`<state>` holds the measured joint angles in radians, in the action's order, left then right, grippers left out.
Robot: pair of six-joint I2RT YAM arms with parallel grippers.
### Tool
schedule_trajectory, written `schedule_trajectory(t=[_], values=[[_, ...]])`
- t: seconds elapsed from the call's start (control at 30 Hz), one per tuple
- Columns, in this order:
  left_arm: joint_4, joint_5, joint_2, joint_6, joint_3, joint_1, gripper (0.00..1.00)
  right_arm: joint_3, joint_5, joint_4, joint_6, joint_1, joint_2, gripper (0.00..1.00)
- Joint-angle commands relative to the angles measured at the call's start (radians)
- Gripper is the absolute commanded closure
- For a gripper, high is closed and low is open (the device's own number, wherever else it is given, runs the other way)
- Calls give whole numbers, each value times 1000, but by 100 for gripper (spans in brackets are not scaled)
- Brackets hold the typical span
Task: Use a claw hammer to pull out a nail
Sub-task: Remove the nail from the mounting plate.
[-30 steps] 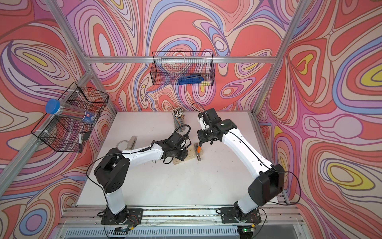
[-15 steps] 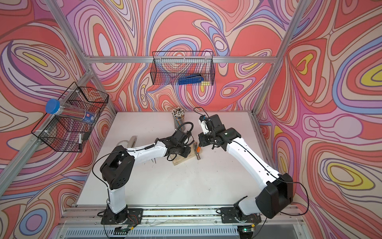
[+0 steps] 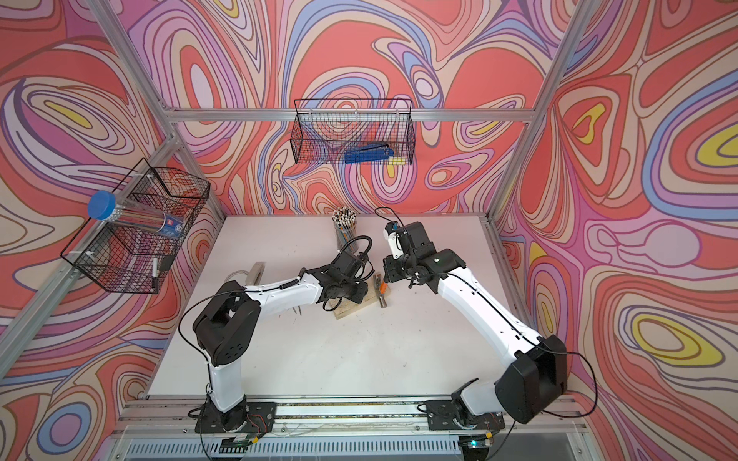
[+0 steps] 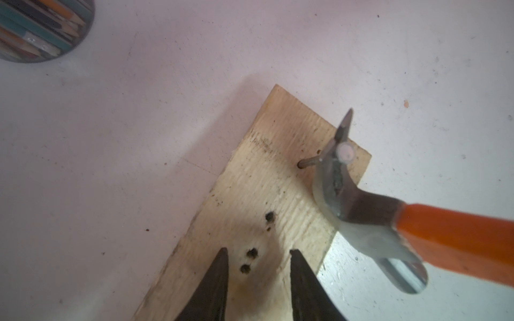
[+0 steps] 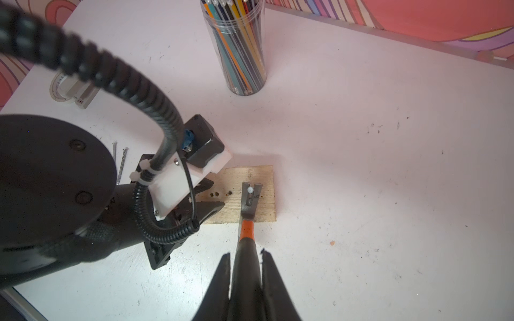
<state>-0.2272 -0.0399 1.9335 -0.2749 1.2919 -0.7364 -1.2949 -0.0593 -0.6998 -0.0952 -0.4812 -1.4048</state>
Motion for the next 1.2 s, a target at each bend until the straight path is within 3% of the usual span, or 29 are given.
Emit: schedule_trajectory(t=[0.0, 0.43, 1.17], values=[[-189, 14, 114, -30, -90, 20, 63, 94, -82, 109, -23, -24, -36, 100], [-195, 3, 133, -64, -125, 36, 65, 342, -81, 384, -46, -45, 101, 100], [-266, 17, 188, -104, -114, 52, 66, 526, -33, 479, -85, -65, 194, 100]])
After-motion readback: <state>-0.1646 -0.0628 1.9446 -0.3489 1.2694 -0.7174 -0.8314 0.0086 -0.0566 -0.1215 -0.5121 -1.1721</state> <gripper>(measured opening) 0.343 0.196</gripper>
